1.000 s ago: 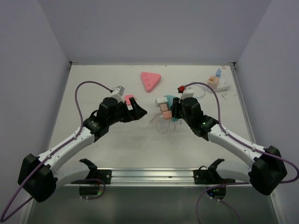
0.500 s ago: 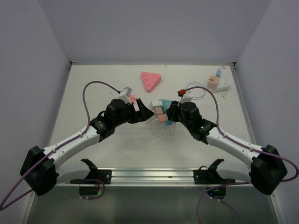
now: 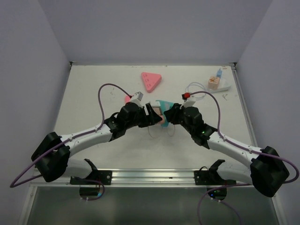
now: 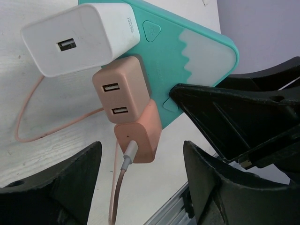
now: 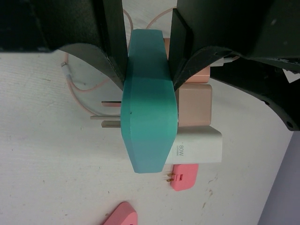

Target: Pull the plug off the socket

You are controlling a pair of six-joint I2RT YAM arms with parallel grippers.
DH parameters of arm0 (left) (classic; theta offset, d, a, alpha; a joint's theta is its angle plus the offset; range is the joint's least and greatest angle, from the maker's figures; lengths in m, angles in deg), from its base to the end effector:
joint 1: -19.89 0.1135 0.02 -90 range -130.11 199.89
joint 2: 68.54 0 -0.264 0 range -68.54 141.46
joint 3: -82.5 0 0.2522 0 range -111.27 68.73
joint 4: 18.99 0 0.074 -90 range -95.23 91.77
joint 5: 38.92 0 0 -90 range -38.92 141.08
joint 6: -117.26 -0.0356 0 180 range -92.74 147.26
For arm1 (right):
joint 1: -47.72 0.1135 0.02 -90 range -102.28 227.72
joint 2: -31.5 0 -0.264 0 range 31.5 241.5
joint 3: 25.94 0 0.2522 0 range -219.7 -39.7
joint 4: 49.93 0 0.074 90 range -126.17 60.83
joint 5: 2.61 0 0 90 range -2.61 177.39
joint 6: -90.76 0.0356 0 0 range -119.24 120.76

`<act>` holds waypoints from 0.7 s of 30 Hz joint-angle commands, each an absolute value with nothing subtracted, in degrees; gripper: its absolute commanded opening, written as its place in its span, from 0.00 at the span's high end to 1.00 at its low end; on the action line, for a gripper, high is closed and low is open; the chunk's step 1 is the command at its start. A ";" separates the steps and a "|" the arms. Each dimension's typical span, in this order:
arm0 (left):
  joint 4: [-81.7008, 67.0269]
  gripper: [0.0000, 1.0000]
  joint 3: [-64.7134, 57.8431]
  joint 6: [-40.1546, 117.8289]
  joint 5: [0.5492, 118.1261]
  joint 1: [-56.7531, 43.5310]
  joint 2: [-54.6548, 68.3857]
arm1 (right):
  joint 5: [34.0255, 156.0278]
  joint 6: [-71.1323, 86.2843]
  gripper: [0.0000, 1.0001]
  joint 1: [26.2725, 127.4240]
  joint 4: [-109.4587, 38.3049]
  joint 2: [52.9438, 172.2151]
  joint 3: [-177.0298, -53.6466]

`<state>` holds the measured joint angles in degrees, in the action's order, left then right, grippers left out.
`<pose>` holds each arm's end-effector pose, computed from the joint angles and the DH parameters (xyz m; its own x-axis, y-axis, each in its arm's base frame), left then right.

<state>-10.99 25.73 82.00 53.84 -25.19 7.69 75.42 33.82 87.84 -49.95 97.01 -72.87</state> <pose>0.2051 -0.2081 0.2354 -0.7901 -0.3627 -0.4941 0.1598 0.6563 -0.7374 0.1981 0.1572 0.2388 -0.4659 0.3053 -0.8305 -0.2695 0.8450 0.4618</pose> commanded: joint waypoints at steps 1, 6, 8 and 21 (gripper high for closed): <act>-16.74 0.28 24.00 85.34 51.70 -25.99 9.15 | 76.13 36.62 1.00 87.98 -61.21 94.78 -72.93; -19.02 0.42 25.66 89.04 49.06 -26.17 9.42 | 76.14 37.32 1.00 88.06 -62.71 95.22 -71.88; -19.38 0.44 26.02 90.45 48.00 -26.34 9.59 | 75.96 37.67 1.00 88.06 -63.59 95.13 -71.44; -20.97 0.44 28.04 92.39 45.10 -28.80 11.53 | 75.52 38.29 1.00 88.15 -64.21 94.69 -70.64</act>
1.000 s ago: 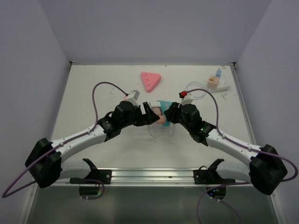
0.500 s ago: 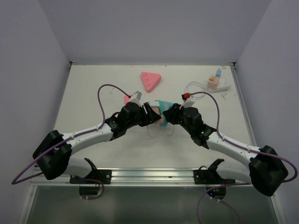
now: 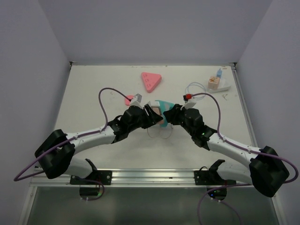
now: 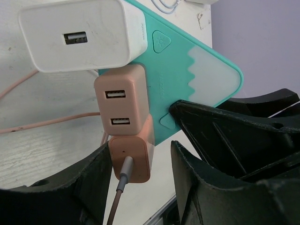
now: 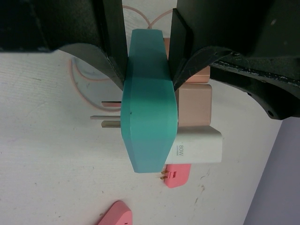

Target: Pull the plug off the socket

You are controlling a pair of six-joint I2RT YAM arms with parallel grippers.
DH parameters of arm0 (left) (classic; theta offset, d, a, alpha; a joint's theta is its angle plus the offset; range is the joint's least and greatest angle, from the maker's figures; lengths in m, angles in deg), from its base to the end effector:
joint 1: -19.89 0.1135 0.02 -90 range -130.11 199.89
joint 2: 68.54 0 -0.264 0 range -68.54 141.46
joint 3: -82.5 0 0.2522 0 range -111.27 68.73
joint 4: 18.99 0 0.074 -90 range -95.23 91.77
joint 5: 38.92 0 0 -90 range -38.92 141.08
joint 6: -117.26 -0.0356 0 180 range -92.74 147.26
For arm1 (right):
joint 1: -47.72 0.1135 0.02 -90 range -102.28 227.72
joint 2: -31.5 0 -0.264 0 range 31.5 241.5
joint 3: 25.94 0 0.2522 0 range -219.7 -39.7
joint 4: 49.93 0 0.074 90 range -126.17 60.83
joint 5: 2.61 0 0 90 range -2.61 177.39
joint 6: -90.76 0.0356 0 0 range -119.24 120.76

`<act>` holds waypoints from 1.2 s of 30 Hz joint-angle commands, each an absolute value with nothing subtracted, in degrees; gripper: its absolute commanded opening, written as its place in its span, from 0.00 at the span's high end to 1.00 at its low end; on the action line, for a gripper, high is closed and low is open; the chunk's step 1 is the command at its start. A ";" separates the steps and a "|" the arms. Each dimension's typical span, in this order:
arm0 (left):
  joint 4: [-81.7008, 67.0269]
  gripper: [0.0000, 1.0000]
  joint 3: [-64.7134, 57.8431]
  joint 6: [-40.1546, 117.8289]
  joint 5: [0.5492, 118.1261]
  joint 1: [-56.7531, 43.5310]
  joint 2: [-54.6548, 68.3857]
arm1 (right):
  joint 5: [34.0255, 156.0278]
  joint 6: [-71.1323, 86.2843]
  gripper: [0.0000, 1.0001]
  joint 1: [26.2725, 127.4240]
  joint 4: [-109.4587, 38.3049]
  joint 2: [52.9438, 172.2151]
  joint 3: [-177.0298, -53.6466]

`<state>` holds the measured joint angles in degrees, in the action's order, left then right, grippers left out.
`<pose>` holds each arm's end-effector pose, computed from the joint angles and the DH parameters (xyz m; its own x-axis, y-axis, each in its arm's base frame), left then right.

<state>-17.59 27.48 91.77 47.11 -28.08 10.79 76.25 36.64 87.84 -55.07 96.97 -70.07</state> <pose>0.2024 -0.2209 0.2216 -0.7562 -0.5060 -0.4149 0.0387 0.5982 -0.8004 0.1955 0.1558 0.2315 -0.4603 0.3641 -0.8097 -0.2723 0.8102 0.5191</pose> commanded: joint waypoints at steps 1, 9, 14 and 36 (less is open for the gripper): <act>-20.97 0.45 28.13 92.38 45.10 -28.98 11.70 | 75.61 38.29 1.00 88.24 -64.30 94.61 -70.73; -21.14 0.73 28.04 92.03 44.57 -29.68 11.53 | 75.26 38.20 1.00 88.24 -64.12 94.43 -70.29; -20.79 1.00 28.83 92.73 44.48 -29.86 10.04 | 71.22 36.45 1.00 88.24 -63.33 93.73 -69.41; -15.08 1.00 34.02 96.70 40.98 -29.77 -6.84 | 50.21 29.41 1.00 88.15 -59.11 92.41 -65.10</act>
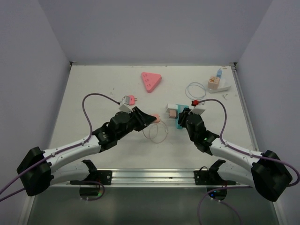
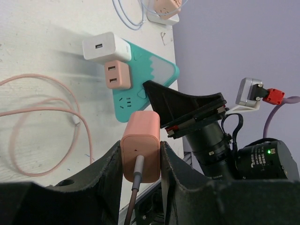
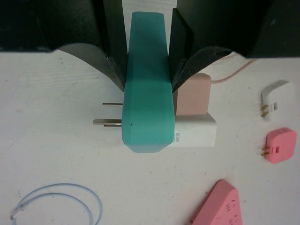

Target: Pull the plug off the socket

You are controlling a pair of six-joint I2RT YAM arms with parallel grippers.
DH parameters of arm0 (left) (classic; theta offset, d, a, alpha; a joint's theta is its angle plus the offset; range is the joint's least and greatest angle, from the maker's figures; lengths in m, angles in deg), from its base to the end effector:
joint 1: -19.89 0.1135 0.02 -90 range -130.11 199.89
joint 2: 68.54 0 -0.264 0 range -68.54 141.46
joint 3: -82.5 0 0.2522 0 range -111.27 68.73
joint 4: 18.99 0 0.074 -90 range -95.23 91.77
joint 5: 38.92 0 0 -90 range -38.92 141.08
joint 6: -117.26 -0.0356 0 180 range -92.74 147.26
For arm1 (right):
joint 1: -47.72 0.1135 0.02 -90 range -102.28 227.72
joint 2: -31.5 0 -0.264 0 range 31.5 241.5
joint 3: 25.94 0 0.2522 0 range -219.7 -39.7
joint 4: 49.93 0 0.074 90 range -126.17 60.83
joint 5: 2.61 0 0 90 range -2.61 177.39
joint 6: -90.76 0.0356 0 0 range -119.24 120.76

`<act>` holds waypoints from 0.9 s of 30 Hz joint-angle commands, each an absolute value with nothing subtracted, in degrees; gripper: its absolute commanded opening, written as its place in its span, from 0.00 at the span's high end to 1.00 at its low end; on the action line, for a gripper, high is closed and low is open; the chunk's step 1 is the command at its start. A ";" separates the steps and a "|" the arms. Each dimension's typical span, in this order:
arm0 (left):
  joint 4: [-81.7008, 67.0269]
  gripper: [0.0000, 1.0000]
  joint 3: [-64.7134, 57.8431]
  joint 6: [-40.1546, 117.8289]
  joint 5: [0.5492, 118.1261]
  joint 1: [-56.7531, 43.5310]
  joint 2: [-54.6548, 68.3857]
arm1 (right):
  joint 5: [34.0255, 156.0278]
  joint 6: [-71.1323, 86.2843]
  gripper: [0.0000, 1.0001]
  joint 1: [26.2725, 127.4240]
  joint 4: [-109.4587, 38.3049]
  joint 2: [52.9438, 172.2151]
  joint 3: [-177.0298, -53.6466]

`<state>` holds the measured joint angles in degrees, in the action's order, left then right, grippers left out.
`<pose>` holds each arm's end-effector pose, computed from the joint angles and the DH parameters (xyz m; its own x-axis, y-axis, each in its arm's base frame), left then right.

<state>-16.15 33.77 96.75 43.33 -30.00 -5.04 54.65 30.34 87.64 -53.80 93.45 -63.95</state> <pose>0.1649 -0.1883 0.2524 -0.7005 -0.6089 -0.3722 0.0539 0.4748 -0.8784 0.1841 0.1290 0.2085 -0.3030 0.2878 -0.9085 -0.0007 0.9532 0.3023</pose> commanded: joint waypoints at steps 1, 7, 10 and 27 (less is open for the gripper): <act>-13.77 1.00 34.10 96.26 40.45 -29.77 -7.36 | 51.08 29.33 1.00 88.06 -58.94 92.15 -65.19; -12.87 1.00 34.37 88.62 42.62 -24.25 -5.10 | 52.84 28.80 1.00 87.63 -57.18 87.93 -66.16; -15.94 1.00 34.37 84.40 47.99 -18.97 -0.80 | 54.86 29.15 1.00 87.10 -56.48 86.09 -66.51; -31.15 0.58 28.03 79.73 56.18 -16.23 24.36 | 65.58 29.33 1.00 86.04 -54.98 83.62 -68.88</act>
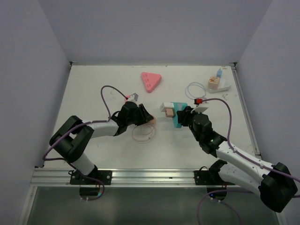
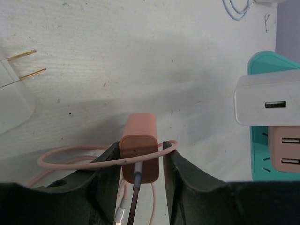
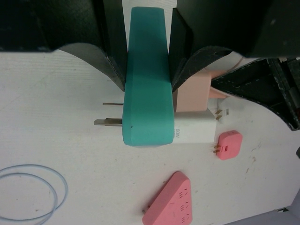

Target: Pull the plug off the socket

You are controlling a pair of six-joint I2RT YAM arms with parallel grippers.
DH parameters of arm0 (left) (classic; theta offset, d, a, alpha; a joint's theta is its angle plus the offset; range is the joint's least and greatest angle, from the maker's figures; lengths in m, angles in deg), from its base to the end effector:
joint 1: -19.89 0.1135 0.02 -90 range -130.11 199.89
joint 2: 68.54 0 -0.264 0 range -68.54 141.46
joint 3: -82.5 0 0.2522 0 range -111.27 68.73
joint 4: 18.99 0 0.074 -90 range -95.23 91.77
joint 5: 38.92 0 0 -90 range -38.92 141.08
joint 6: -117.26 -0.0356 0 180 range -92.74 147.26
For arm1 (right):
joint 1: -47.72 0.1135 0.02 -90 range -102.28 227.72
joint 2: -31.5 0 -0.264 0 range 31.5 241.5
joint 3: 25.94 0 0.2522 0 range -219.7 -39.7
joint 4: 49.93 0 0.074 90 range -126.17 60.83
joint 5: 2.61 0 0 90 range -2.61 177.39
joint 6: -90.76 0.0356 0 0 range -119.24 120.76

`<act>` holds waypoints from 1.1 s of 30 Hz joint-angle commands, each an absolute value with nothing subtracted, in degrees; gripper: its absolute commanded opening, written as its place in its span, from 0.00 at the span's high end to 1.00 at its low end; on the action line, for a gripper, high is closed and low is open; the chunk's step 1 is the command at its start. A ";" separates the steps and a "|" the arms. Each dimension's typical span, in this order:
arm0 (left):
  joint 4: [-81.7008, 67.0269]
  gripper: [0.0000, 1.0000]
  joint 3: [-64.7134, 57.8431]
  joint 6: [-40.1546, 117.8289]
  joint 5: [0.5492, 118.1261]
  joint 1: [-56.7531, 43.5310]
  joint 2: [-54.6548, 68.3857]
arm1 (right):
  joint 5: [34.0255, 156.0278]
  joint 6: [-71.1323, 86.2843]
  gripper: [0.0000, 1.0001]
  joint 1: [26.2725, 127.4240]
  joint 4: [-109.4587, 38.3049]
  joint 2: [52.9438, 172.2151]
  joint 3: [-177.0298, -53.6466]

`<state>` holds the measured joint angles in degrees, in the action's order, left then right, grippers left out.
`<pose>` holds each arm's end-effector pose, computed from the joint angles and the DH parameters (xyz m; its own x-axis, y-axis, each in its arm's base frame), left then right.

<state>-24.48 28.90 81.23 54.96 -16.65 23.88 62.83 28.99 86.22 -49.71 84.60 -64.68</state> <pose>0.2550 -0.1919 0.1590 -0.7768 -0.4286 -0.4614 0.0191 0.7163 -0.6976 0.1726 0.1184 0.2353 -0.2925 0.3171 -0.9022 -0.1283 0.9219 0.3656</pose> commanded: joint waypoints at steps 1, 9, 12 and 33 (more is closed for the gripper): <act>-31.16 0.55 28.56 79.82 55.91 -16.23 24.19 | 66.46 29.24 1.00 86.04 -54.98 83.88 -68.97; -30.55 0.24 33.40 79.99 54.15 -16.23 20.59 | 68.93 28.62 1.00 86.04 -55.77 85.20 -69.50; -27.49 0.10 34.19 79.73 53.01 -16.23 16.91 | 69.54 28.19 1.00 86.04 -55.42 85.11 -69.85; -18.41 0.05 31.38 90.71 47.12 -23.96 -0.61 | 76.22 30.91 1.00 86.48 -58.23 87.31 -70.73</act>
<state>-16.37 34.19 87.79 48.81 -21.04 -2.35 74.72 28.71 86.22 -50.32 87.75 -67.04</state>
